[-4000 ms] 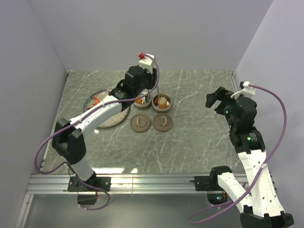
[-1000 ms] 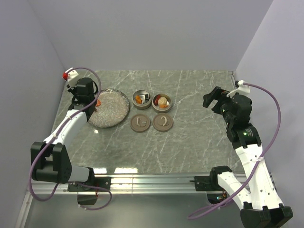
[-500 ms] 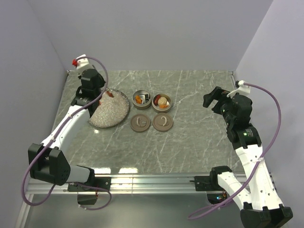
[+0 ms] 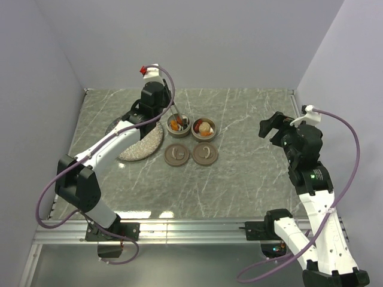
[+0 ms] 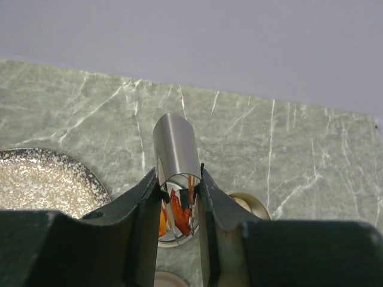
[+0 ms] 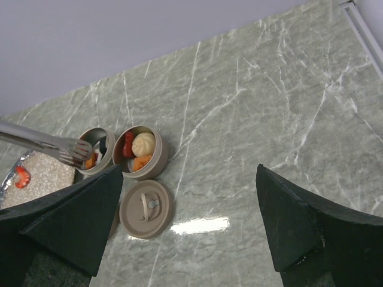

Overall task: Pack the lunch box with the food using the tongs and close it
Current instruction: Place the food into the lunch box

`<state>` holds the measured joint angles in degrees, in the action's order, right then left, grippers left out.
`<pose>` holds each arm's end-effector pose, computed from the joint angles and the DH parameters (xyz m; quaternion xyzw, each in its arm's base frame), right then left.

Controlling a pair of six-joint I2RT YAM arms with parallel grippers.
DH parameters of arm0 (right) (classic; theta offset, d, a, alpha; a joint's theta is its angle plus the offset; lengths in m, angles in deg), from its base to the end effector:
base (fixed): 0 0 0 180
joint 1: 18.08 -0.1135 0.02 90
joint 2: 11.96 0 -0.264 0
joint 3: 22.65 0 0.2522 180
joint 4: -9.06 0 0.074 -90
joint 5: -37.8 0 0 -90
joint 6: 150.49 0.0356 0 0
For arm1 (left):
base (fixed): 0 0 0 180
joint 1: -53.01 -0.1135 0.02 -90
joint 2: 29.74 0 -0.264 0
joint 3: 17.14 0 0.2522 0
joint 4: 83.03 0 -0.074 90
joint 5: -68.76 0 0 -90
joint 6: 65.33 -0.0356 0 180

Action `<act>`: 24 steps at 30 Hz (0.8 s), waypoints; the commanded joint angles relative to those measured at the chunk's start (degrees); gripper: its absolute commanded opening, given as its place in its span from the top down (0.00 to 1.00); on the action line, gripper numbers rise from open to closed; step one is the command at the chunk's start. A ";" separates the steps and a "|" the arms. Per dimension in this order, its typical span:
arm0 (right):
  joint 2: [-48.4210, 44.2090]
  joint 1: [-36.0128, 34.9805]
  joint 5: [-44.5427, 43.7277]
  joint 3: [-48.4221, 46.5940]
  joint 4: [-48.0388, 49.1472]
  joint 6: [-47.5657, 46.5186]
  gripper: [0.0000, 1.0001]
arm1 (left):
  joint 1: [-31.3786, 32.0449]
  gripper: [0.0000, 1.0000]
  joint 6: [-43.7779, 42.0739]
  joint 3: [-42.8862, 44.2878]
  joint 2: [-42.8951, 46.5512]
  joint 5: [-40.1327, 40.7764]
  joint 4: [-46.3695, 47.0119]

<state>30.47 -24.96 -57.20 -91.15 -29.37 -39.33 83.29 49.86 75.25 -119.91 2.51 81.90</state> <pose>0.1578 0.0159 0.3790 0.1239 0.7689 0.1188 0.6159 0.3325 -0.1776 0.3636 -0.0942 0.7700 -0.1416 0.6150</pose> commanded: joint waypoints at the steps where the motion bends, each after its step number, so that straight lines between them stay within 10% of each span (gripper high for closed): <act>1: -1.83 -0.07 -1.60 -0.28 -0.30 -0.43 0.01 | 0.48 0.85 0.65 3.20 0.08 -0.28 1.48; 24: -0.69 -0.07 -1.25 -1.16 -0.12 -0.87 0.01 | 0.65 0.69 -0.93 2.49 -1.50 1.57 2.70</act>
<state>29.66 -24.96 -57.79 -91.15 -30.14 -39.37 83.60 49.73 75.40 -120.90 4.04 81.64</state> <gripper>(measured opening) 0.988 0.313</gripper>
